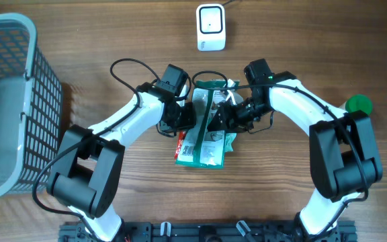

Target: Scan the item barcode

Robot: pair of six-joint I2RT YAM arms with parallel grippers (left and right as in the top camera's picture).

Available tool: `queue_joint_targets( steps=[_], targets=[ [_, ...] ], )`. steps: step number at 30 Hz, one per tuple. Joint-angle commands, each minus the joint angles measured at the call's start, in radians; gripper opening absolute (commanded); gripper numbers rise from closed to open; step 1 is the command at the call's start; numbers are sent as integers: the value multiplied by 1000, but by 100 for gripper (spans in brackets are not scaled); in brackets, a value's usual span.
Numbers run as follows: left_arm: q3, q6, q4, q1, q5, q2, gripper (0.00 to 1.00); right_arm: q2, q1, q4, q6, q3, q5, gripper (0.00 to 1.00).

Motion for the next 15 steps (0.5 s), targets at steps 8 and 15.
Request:
queue_joint_targets(
  steps=[8, 15],
  targets=[
    [5, -10, 5, -5, -6, 23, 4, -42, 14, 86, 47, -5, 25, 42],
    [5, -10, 5, -5, -6, 23, 4, -42, 27, 93, 62, -5, 37, 30]
  ],
)
